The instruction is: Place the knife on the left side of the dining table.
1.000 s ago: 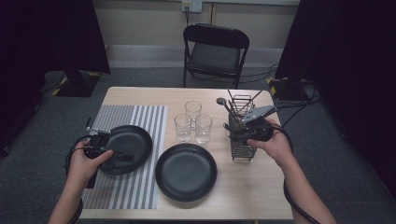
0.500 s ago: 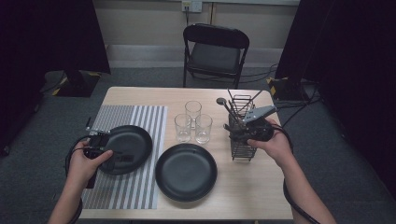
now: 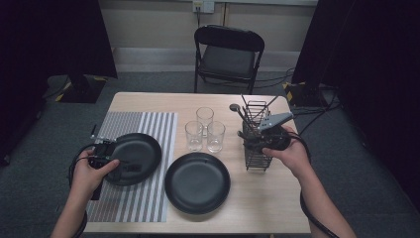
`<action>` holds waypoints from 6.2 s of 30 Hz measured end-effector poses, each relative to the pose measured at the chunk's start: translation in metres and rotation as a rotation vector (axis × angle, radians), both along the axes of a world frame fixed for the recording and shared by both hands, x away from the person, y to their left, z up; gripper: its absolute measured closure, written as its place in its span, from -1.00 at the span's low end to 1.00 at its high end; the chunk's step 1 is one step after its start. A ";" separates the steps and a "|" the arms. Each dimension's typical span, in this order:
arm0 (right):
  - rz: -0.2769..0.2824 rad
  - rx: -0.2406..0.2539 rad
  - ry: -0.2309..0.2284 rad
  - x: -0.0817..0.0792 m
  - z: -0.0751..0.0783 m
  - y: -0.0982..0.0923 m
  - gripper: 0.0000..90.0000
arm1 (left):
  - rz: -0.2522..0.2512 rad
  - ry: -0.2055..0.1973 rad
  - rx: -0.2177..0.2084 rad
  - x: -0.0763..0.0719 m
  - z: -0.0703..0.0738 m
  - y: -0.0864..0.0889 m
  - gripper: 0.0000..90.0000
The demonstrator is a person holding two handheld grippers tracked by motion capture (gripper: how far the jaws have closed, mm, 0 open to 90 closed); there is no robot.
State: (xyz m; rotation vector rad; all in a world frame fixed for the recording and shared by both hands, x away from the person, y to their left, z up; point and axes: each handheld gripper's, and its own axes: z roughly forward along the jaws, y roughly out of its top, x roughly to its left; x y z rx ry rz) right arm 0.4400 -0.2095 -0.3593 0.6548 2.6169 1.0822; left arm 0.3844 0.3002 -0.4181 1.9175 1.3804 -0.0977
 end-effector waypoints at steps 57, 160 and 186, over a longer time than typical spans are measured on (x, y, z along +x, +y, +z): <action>-0.154 0.089 -0.101 -0.001 0.039 -0.018 0.80 | -0.005 -0.007 -0.001 0.001 0.002 -0.001 -0.45; -0.086 0.197 -0.127 -0.043 0.054 0.035 0.80 | -0.081 0.004 0.033 -0.002 0.007 -0.023 -0.39; -0.106 0.157 -0.126 -0.054 0.027 0.023 0.80 | -0.141 0.060 0.004 0.002 0.036 -0.054 -0.24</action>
